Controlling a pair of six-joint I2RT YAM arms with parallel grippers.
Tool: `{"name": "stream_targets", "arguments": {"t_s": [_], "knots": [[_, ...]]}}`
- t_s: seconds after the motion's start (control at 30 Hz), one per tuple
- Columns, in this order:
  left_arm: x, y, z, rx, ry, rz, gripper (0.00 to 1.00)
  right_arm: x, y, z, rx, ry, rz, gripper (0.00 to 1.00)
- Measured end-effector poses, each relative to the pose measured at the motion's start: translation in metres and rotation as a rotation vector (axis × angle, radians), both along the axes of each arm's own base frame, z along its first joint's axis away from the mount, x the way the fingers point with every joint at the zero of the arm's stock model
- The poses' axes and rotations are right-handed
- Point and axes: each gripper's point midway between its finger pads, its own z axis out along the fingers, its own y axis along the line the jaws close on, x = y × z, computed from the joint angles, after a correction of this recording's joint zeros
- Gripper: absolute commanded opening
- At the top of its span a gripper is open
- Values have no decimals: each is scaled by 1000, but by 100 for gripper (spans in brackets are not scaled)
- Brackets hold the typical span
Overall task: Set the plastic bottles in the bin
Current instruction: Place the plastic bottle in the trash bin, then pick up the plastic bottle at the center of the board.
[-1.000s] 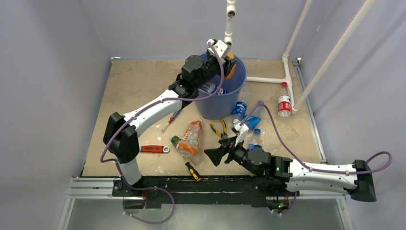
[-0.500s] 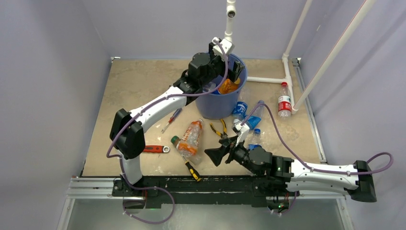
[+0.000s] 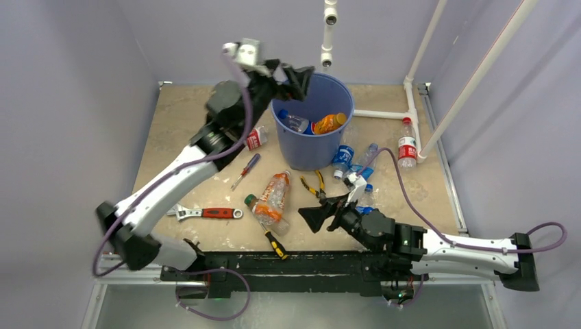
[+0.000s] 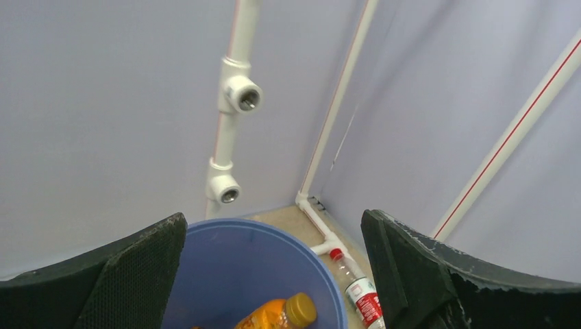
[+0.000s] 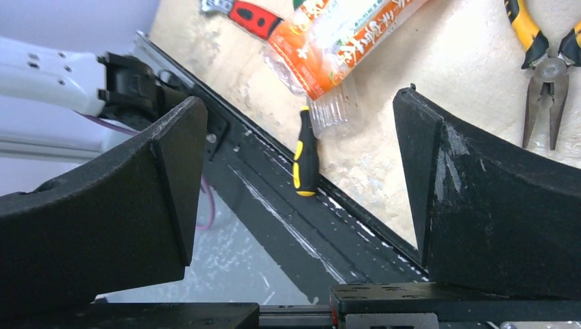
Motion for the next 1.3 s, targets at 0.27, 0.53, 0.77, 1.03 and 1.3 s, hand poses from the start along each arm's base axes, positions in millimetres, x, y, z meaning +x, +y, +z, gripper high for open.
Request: {"name": "stream_targets", "arguments": {"t_s": [0.27,0.53,0.77,1.03,1.3], "knots": [[-87,131,15,-85,-17,208,99,-6,-18,18,153,-15,6,99],[-93,166,-103,154,210,349,98,-4,5,-36,-64,27,29,96],[-98,176,-206,387,391,378,96,1,36,-87,-318,98,34,95],[-102,167,-215,403,407,315,96,5,33,-93,-294,167,-11,97],[-105,135,-247,481,479,154,95,25,16,-64,-98,233,-135,97]]}}
